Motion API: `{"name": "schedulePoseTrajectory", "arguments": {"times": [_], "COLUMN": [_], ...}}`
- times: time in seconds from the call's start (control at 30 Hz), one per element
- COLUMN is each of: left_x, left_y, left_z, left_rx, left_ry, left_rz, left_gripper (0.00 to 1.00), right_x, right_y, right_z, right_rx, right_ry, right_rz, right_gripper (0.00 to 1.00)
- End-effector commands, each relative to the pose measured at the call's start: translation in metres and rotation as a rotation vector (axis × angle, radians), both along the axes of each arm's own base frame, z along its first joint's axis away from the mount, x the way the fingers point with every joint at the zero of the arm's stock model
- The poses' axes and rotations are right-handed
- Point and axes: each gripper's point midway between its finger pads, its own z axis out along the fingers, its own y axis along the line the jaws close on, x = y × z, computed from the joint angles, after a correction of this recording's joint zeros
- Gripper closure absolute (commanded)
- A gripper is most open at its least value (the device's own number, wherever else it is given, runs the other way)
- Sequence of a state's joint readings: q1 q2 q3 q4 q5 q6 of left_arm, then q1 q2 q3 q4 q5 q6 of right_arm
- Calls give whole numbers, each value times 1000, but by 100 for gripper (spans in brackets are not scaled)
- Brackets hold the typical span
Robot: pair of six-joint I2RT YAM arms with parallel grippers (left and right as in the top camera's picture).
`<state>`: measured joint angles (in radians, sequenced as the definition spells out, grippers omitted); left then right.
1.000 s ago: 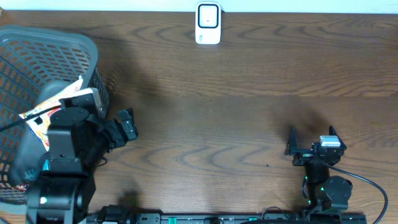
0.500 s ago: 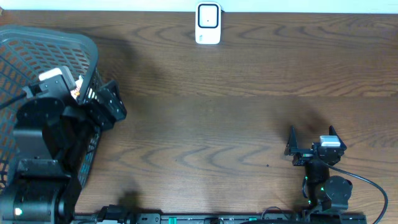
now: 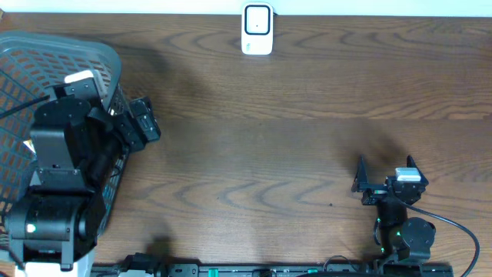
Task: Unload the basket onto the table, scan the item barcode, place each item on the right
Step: 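Reach the left gripper into the basket toward the Listerine bottle, then grasp the teal Listerine bottle with the left gripper and lift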
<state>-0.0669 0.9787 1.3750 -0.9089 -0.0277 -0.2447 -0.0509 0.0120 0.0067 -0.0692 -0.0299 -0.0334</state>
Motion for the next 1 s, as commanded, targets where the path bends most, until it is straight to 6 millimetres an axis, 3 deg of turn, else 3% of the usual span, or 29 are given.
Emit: {"name": "schedulePoseTrajectory", "arguments": {"times": [0.0, 0.23, 0.37, 0.5, 0.6, 0.73, 0.97], "left_x": [8, 2, -21, -38, -70, -97, -112], "left_y": [27, 96, 143, 168, 189, 192, 193], "left_z": [0, -15, -39, -66, -96, -131, -183], "left_rx": [75, -21, -154, -307, -441, -573, -651], "left_ry": [7, 35, 98, 188, 298, 470, 631], "left_rz": [143, 567, 828, 941, 1152, 1271, 1351], "left_gripper": [1, 2, 2, 2, 2, 2, 2], "right_x": [0, 0, 0, 0, 0, 0, 0], "right_y": [1, 1, 1, 1, 1, 1, 1], "right_z": [0, 0, 0, 0, 0, 0, 0], "right_rx": [-5, -5, -5, -5, -5, -5, -5], "right_ry": [-1, -1, -1, -1, -1, -1, -1], "right_rz": [4, 4, 4, 4, 4, 4, 4], "right_gripper": [1, 1, 1, 1, 1, 1, 1]}}
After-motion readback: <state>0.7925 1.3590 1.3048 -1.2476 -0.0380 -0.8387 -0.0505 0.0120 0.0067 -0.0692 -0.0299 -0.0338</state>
